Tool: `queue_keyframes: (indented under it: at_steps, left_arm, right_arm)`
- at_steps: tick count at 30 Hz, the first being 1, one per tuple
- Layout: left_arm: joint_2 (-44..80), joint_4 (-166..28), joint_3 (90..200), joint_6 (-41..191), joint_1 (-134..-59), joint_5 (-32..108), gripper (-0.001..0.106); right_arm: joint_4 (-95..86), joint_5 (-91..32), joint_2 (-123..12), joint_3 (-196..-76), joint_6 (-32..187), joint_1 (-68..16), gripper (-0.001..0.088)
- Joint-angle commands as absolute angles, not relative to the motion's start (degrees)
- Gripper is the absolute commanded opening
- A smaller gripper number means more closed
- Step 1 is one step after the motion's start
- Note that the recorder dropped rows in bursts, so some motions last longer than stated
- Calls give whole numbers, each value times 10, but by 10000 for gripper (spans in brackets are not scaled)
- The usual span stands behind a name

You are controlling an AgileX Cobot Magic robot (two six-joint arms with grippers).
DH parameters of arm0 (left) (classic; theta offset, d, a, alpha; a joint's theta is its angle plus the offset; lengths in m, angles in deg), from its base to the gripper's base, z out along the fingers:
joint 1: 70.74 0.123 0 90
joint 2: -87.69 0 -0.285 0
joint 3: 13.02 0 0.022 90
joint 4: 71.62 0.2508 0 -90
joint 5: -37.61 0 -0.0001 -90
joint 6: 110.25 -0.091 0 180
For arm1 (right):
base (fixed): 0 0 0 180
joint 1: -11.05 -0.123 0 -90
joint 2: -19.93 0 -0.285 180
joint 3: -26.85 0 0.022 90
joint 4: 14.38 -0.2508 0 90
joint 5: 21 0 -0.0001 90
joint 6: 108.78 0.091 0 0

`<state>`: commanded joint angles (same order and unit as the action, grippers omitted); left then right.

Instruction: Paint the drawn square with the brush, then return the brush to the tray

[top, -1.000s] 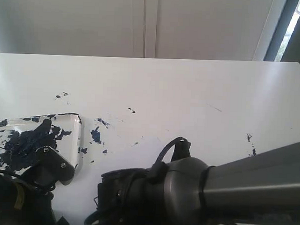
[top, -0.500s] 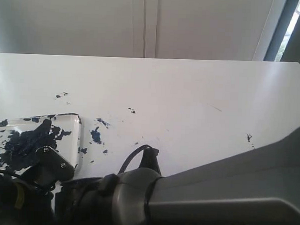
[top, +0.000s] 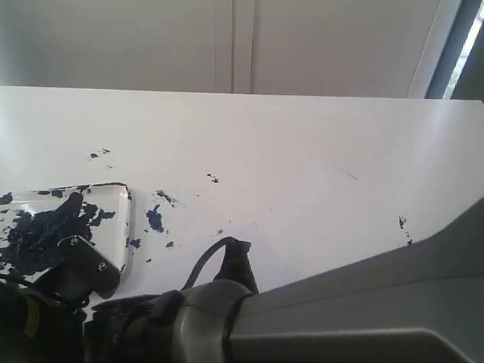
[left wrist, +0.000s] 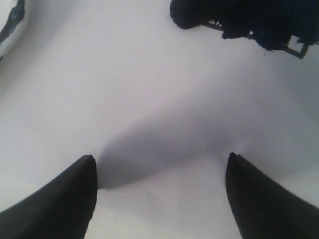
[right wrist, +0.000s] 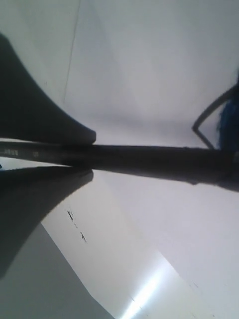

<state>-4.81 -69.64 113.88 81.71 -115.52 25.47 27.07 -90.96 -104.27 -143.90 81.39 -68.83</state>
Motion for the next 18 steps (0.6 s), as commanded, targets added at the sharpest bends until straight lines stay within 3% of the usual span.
queue_keyframes:
  at_steps: [18]
  left_arm:
    - [-48,-696,1139,817,-1155,255,749]
  right_arm:
    - [270,-910,-1044,-1404,836,-659,0]
